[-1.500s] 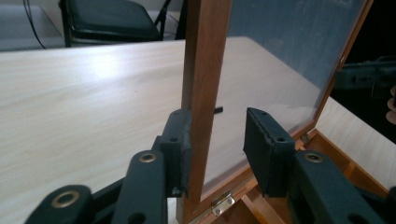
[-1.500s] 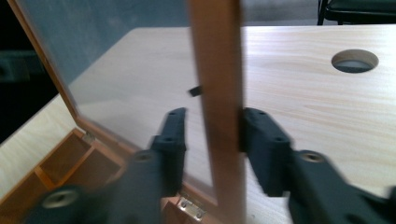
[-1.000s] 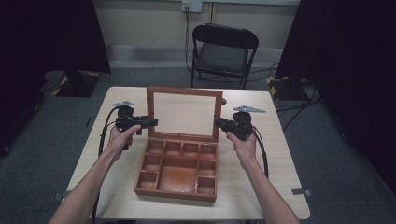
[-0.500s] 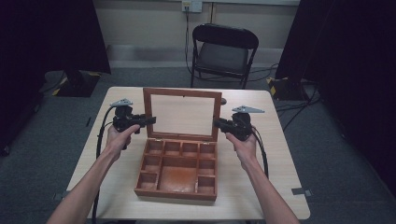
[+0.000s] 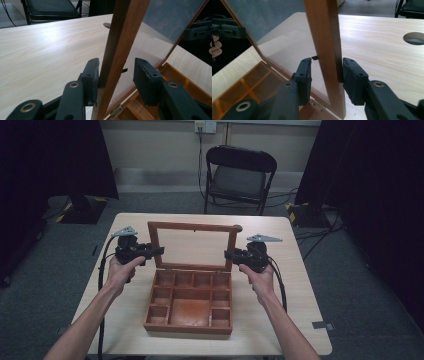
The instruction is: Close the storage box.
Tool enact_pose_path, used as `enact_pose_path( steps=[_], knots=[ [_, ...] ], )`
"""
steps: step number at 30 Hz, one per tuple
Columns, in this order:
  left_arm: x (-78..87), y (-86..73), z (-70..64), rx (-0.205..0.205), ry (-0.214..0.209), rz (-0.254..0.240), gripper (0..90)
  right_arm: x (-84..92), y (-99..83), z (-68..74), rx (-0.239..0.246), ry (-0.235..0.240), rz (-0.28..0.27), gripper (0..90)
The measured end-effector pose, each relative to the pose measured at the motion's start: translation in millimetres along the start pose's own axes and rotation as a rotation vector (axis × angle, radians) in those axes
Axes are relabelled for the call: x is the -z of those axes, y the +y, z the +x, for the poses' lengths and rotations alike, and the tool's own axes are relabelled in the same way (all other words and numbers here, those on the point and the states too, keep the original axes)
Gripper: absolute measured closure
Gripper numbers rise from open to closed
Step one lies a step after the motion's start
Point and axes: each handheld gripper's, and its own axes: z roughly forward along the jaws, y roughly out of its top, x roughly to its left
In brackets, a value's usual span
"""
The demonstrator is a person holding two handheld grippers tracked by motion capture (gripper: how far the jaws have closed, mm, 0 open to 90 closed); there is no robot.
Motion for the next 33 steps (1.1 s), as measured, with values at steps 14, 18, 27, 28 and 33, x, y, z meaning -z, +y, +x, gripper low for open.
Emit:
enact_pose_path(
  steps=[14,18,27,28,33],
  knots=[
    [19.5,-5.7,-16.6,-0.035,-0.005,-0.023,53.3,10.1,-8.3,12.7,-0.007,-0.006,0.009,46.4],
    [22.4,-8.6,-20.4,-0.040,-0.011,-0.025,51.4,14.5,-12.3,13.8,-0.019,0.001,0.004,45.7],
    [28.0,-15.9,-29.2,-0.050,-0.010,-0.021,48.0,23.3,-20.5,14.4,-0.034,0.006,0.020,40.3],
    [27.8,-17.7,-30.4,-0.048,-0.009,-0.032,47.8,23.9,-21.4,14.3,-0.035,0.005,0.021,39.5],
    [29.4,-18.8,-32.2,-0.056,-0.013,-0.021,47.1,30.5,-23.0,13.3,-0.049,0.014,0.017,36.7]
  ],
)
